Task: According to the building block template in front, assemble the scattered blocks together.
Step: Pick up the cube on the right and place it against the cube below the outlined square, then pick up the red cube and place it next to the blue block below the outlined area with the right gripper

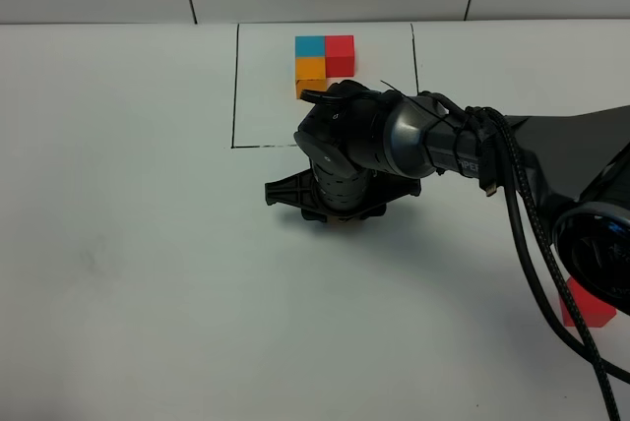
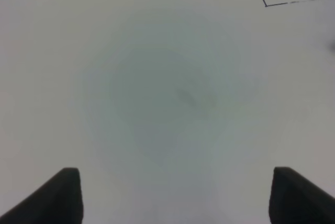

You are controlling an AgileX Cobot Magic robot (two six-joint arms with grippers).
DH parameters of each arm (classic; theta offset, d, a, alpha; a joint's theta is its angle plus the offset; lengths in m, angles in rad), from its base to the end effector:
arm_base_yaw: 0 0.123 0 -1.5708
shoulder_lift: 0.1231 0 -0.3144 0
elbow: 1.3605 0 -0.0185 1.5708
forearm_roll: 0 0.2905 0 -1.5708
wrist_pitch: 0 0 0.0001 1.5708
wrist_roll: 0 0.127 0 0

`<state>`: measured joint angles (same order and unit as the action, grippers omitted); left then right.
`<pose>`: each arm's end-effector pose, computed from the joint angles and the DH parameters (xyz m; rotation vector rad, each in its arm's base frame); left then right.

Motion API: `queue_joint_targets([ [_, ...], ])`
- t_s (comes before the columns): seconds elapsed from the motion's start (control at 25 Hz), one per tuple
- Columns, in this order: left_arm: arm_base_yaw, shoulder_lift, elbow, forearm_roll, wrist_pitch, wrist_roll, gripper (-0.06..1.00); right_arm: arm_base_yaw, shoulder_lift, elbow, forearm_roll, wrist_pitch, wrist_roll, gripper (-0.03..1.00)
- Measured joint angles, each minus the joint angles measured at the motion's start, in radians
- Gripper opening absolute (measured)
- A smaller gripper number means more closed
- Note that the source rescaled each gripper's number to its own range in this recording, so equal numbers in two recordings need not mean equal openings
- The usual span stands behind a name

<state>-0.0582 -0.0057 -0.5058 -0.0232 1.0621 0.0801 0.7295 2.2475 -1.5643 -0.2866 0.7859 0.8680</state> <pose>0.0307 -0.0044 0.2820 0.1418 2.0291 -0.0139 0.3913 0.3157 0.0726 -0.0650 2.8517 -0.0286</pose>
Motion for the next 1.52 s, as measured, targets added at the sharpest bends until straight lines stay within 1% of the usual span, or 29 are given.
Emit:
queue_joint_targets([
  [0.16,0.0,0.0,0.0,0.0,0.0,0.0,0.66,0.0,0.0,0.0,0.003,-0.005,0.0,0.0],
  [0.32,0.0,0.0,0.0,0.0,0.0,0.0,0.66,-0.002,0.003,0.0,0.024,-0.03,0.0,0.0],
  [0.52,0.0,0.0,0.0,0.0,0.0,0.0,0.66,-0.005,0.003,0.0,0.034,-0.033,0.0,0.01],
  [0.56,0.0,0.0,0.0,0.0,0.0,0.0,0.66,-0.005,0.003,0.0,0.036,-0.034,0.0,0.04],
  [0.6,0.0,0.0,0.0,0.0,0.0,0.0,0.66,-0.006,0.003,-0.001,0.044,-0.037,0.0,0.09],
  [0.68,0.0,0.0,0.0,0.0,0.0,0.0,0.66,-0.006,0.001,-0.003,0.057,-0.05,0.0,0.25],
  [0.76,0.0,0.0,0.0,0.0,0.0,0.0,0.66,-0.006,-0.005,-0.003,0.068,-0.066,-0.003,0.45],
  [0.92,0.0,0.0,0.0,0.0,0.0,0.0,0.66,-0.005,-0.035,0.005,0.073,-0.064,-0.007,0.85],
  [1.0,0.0,0.0,0.0,0.0,0.0,0.0,0.66,-0.005,-0.066,0.01,0.067,-0.063,-0.017,0.94],
  [1.08,0.0,0.0,0.0,0.0,0.0,0.0,0.66,-0.005,-0.117,0.041,0.039,-0.063,-0.028,0.98],
  [1.24,0.0,0.0,0.0,0.0,0.0,0.0,0.66,-0.018,-0.237,0.154,0.0,-0.064,-0.046,1.0],
  [1.32,0.0,0.0,0.0,0.0,0.0,0.0,0.66,-0.042,-0.307,0.228,0.0,-0.064,-0.077,1.0],
  [1.52,0.0,0.0,0.0,0.0,0.0,0.0,0.66,-0.152,-0.521,0.466,0.001,-0.063,-0.144,1.0],
])
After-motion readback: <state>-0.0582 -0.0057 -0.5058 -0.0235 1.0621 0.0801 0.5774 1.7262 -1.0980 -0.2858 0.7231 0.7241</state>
